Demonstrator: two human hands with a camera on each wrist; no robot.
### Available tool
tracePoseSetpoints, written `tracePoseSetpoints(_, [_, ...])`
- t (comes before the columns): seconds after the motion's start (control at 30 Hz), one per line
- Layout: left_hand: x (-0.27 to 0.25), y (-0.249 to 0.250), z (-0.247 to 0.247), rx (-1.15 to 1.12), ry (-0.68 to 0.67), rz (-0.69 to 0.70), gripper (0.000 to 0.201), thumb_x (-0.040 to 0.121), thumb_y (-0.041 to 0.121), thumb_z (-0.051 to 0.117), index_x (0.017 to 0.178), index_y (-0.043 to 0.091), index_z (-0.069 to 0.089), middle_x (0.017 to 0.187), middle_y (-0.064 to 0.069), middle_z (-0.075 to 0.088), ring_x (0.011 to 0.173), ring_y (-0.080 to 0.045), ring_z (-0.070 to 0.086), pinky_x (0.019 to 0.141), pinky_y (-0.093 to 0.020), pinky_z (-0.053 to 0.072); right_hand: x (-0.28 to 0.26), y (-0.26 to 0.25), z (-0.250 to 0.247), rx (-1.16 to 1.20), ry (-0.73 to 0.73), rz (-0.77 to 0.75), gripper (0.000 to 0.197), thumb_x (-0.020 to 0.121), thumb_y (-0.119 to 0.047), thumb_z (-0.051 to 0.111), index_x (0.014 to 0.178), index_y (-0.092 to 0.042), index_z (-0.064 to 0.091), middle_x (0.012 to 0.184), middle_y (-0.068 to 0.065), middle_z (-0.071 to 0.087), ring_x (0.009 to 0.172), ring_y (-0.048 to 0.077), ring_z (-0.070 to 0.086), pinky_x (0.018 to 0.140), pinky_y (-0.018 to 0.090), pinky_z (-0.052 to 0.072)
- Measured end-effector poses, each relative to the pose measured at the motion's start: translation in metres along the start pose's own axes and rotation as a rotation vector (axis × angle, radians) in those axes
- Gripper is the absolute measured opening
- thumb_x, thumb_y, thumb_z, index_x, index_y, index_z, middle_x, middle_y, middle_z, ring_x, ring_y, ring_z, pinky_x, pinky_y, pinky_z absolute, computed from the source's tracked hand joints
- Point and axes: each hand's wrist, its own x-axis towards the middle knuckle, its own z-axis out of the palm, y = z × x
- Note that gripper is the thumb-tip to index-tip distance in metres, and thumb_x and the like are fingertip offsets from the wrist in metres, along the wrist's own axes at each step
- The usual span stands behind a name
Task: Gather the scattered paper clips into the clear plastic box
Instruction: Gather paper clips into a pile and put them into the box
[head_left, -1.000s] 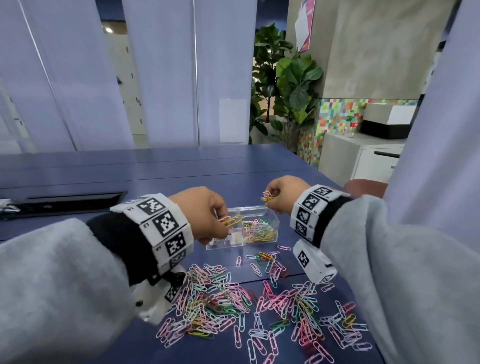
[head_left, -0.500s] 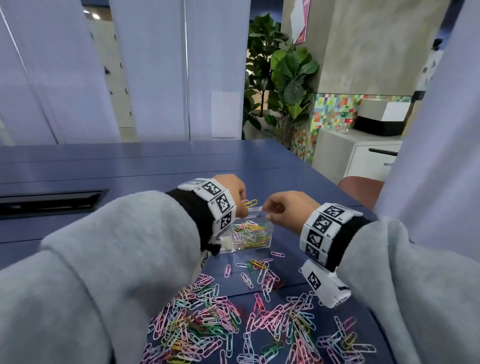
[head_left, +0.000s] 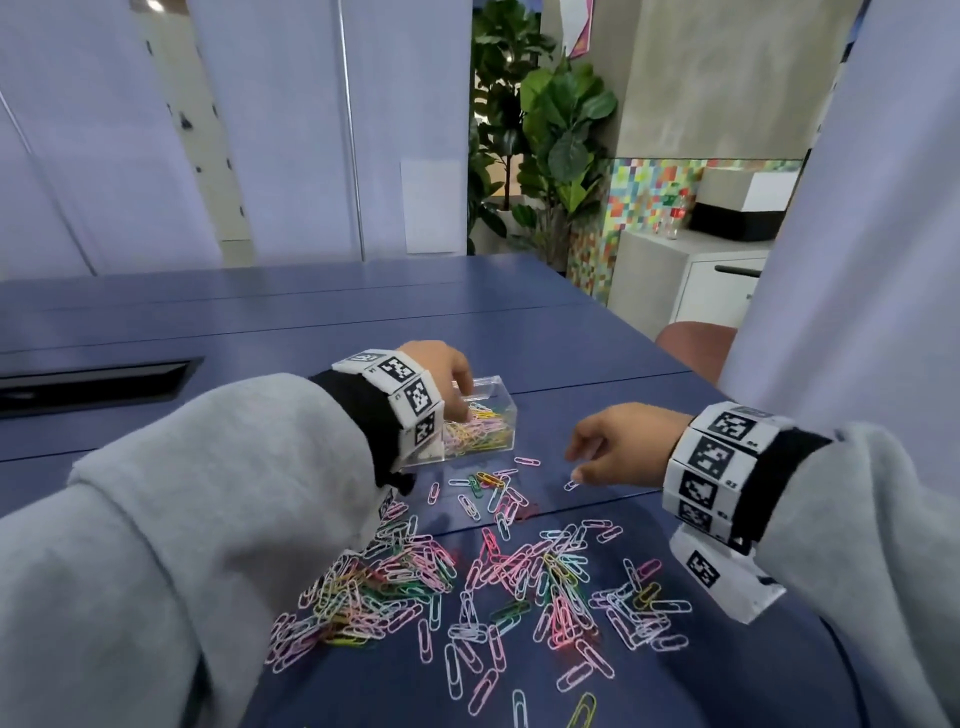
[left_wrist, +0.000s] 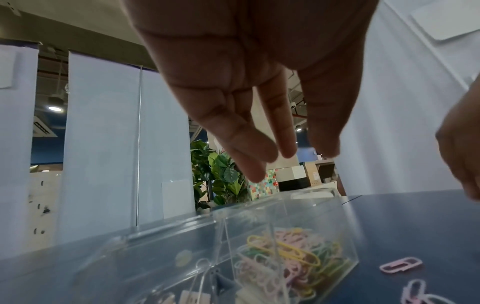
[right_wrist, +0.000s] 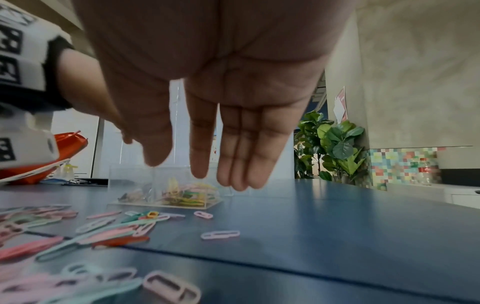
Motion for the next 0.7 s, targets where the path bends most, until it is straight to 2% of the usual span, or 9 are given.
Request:
tracePoseSetpoints(0.1, [-0.029, -0.008, -0.002, -0.011, -0.036, -0.023, 0.038, 0.075, 0.035, 0.074, 0.110, 0.025, 0.064, 0.110, 0.002, 0.065, 0.094, -0.019, 0.061, 0.086, -0.027, 0.046, -0.013, -0.002, 0.008, -0.053, -0.079, 0.041, 0.042, 0.085, -0.043, 0.059, 0.122, -0.023, 0.056, 0.125, -0.004, 0.060, 0.113, 0.016, 0.057, 0.096, 0.026, 0.041])
tracePoseSetpoints(0.17, [-0.049, -0.015, 0.003, -0.019, -0.125, -0.051, 0.040, 0.072, 0.038, 0.076, 0.109, 0.026, 0.064, 0.102, 0.004, 0.065, 0.082, -0.015, 0.058, 0.086, -0.027, 0.048, -0.022, -0.003, 0.017, -0.069, -0.141, 0.065, 0.058, 0.081, -0.050, 0.061, 0.132, -0.027, 0.045, 0.134, -0.005, 0.054, 0.119, 0.017, 0.054, 0.101, 0.030, 0.040])
tracePoseSetpoints(0.2, [-0.059, -0.017, 0.006, -0.007, -0.183, -0.059, 0.042, 0.072, 0.039, 0.076, 0.111, 0.027, 0.063, 0.100, 0.005, 0.063, 0.081, -0.014, 0.057, 0.087, -0.028, 0.049, -0.026, -0.004, 0.021, -0.068, -0.175, 0.076, 0.067, 0.078, -0.054, 0.062, 0.136, -0.029, 0.039, 0.139, -0.005, 0.050, 0.123, 0.018, 0.051, 0.105, 0.032, 0.039])
tracePoseSetpoints(0.3, [-0.085, -0.024, 0.018, 0.086, -0.303, -0.095, 0.054, 0.071, 0.041, 0.076, 0.120, 0.029, 0.056, 0.118, 0.004, 0.060, 0.097, -0.017, 0.059, 0.095, -0.030, 0.047, -0.036, -0.009, 0.030, -0.087, -0.266, 0.081, 0.085, 0.071, -0.061, 0.065, 0.142, -0.033, 0.028, 0.146, -0.005, 0.041, 0.130, 0.020, 0.045, 0.110, 0.038, 0.035])
tracePoseSetpoints(0.43, [-0.101, -0.026, 0.036, 0.183, -0.427, -0.102, 0.081, 0.067, 0.043, 0.079, 0.136, 0.033, 0.038, 0.140, 0.002, 0.048, 0.123, -0.023, 0.052, 0.102, -0.036, 0.042, -0.045, -0.027, 0.038, -0.163, -0.294, 0.032, 0.094, 0.065, -0.067, 0.065, 0.143, -0.036, 0.022, 0.151, -0.004, 0.027, 0.136, 0.022, 0.038, 0.112, 0.043, 0.033])
tracePoseSetpoints(0.53, [-0.104, -0.020, 0.045, 0.216, -0.476, -0.054, 0.089, 0.067, 0.041, 0.079, 0.141, 0.033, 0.030, 0.142, -0.002, 0.043, 0.128, -0.026, 0.047, 0.102, -0.038, 0.040, -0.047, -0.040, 0.046, -0.197, -0.298, -0.022, 0.095, 0.063, -0.065, 0.068, 0.142, -0.040, 0.021, 0.147, -0.002, 0.028, 0.133, 0.025, 0.039, 0.109, 0.045, 0.036])
tracePoseSetpoints(0.7, [-0.101, -0.009, 0.055, 0.281, -0.459, -0.014, 0.072, 0.072, 0.035, 0.077, 0.134, 0.028, 0.042, 0.133, -0.007, 0.050, 0.120, -0.028, 0.053, 0.093, -0.033, 0.044, -0.045, -0.053, 0.051, -0.202, -0.233, -0.095, 0.070, 0.073, -0.042, 0.073, 0.134, -0.034, 0.039, 0.132, 0.000, 0.042, 0.121, 0.023, 0.047, 0.096, 0.033, 0.040])
